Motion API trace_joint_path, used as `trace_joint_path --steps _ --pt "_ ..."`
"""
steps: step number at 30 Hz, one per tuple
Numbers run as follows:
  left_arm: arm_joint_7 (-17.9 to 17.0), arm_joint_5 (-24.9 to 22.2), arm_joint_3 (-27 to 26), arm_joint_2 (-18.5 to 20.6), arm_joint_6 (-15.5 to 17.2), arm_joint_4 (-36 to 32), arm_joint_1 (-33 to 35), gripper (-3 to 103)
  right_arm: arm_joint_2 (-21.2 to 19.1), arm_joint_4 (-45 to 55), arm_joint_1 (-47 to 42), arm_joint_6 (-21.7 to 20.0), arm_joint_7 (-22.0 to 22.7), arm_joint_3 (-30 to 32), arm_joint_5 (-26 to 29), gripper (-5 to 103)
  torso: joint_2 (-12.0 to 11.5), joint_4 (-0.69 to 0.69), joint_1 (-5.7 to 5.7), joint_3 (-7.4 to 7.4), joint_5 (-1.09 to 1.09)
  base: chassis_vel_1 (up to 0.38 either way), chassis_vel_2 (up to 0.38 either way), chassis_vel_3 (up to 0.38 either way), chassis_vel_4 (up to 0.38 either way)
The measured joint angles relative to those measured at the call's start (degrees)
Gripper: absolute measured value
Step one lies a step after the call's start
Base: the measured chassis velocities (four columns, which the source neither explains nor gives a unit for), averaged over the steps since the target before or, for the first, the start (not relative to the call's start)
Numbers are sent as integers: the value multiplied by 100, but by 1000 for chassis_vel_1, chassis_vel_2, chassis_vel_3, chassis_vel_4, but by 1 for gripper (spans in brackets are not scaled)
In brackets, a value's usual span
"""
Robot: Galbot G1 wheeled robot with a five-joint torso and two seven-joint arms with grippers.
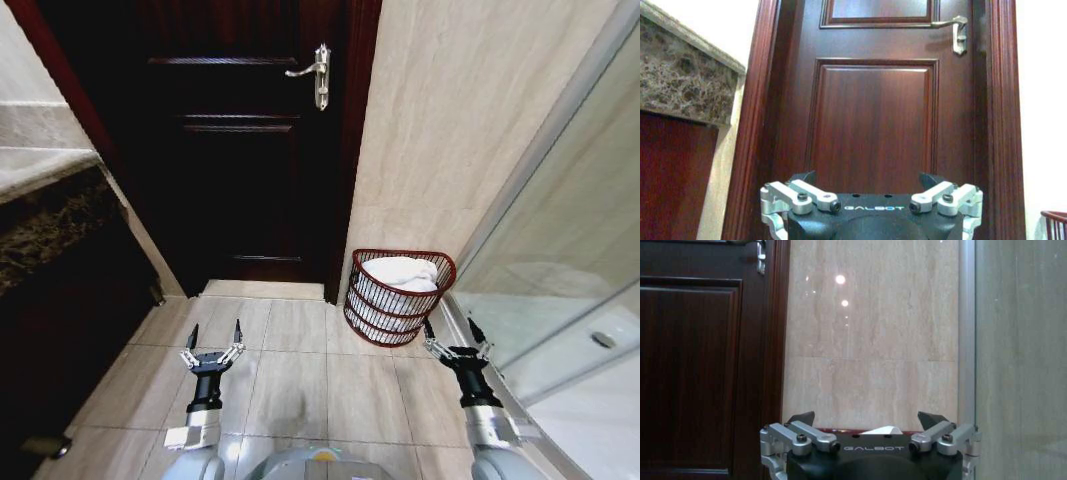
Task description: Discard the used towel into the hamper.
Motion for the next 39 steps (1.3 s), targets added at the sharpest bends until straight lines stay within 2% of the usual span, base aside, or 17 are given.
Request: trace_joint_path --steps 39 --pt "-10 4 8 -10 -153 -45 83 100 42 -42 -113 221 -125 44 91 100 0 0 0 0 0 0 -14 2 13"
